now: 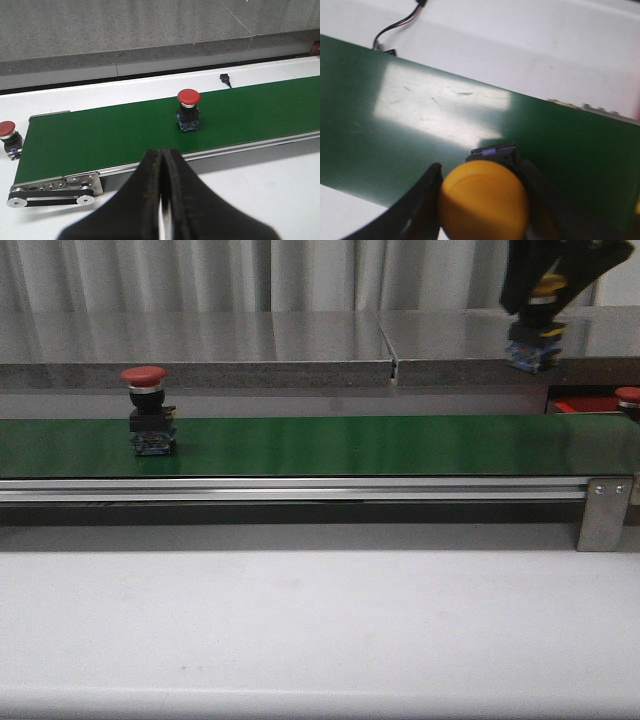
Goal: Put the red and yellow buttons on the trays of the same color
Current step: 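Carry the yellow button to the yellow tray and release it, then lower the right gripper onto the red button on the belt and grasp, then carry the red button over the red tray with the right gripper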
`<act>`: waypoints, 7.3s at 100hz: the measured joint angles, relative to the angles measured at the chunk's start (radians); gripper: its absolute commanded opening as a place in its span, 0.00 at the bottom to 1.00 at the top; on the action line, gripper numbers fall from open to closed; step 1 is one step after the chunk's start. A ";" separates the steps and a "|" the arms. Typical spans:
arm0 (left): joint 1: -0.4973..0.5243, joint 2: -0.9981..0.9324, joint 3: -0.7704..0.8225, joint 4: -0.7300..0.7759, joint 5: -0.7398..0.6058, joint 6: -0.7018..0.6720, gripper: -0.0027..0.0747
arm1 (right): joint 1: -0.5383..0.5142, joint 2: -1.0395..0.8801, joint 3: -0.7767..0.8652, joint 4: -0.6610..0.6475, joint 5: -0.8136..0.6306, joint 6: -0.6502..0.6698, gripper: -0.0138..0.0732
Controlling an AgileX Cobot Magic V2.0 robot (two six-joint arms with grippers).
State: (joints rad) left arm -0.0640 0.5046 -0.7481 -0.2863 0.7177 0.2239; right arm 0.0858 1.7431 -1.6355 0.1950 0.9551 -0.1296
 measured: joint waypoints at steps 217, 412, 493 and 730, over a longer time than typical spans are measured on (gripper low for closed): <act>0.000 0.000 0.000 0.002 0.000 -0.001 0.01 | -0.502 0.146 0.278 0.033 -0.275 0.002 0.71; 0.000 0.000 0.000 0.002 -0.001 -0.002 0.01 | 0.012 -0.163 0.121 -0.011 0.021 -0.049 0.85; 0.000 0.000 0.000 0.002 -0.001 -0.002 0.01 | 0.186 0.103 -0.019 0.091 0.065 -0.212 0.85; 0.000 0.000 0.000 0.002 -0.001 -0.002 0.01 | -0.468 0.334 -0.074 0.152 -0.457 -0.072 0.25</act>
State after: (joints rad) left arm -0.0640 0.5046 -0.7481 -0.2844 0.7163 0.2215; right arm -0.3826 2.0771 -1.7097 0.3471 0.4979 -0.2014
